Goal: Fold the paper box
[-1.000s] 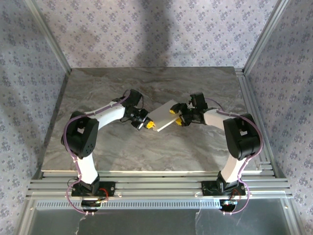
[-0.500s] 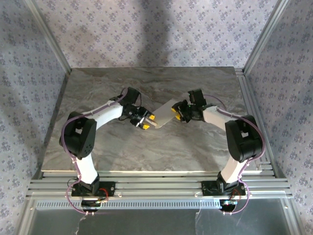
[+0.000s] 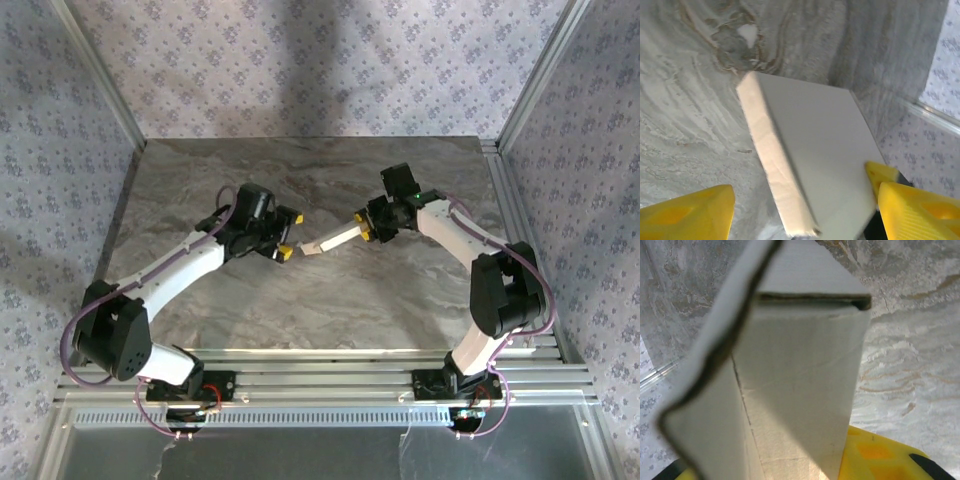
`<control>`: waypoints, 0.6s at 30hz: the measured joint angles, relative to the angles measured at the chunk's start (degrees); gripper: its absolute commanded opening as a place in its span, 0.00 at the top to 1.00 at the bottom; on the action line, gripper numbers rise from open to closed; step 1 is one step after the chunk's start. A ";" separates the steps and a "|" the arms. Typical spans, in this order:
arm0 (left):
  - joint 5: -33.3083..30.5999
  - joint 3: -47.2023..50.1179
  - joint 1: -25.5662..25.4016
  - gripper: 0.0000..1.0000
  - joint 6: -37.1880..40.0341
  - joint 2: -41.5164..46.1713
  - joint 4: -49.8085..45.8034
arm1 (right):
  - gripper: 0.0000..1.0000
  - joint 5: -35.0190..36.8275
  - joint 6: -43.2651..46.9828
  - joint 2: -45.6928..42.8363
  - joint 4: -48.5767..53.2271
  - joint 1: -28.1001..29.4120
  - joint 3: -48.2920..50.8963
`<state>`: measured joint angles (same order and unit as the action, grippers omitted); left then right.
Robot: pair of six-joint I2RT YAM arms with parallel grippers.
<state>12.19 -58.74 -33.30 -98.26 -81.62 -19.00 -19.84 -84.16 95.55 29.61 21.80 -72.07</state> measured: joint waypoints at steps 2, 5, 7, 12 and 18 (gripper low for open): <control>-2.01 1.64 -1.55 0.18 -5.07 -0.17 1.31 | 0.65 0.63 -1.01 0.00 2.34 0.17 -2.01; -3.78 2.25 -3.32 0.15 -11.85 -0.81 2.71 | 0.65 1.01 -2.73 0.00 3.82 0.26 -3.13; -4.70 3.30 -4.11 0.15 -15.26 -1.11 5.42 | 0.65 1.05 -3.80 0.04 4.90 0.37 -3.13; -6.47 5.92 -4.76 0.10 -19.12 -2.86 9.46 | 0.65 1.03 -5.88 0.13 6.36 0.83 -3.15; -6.27 7.45 -5.99 0.12 -20.65 -6.38 15.76 | 0.65 1.01 -7.67 0.13 6.32 1.51 -3.13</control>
<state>5.91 -51.29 -39.29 -118.91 -88.01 -3.25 -18.83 -91.83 95.68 35.92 23.31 -75.20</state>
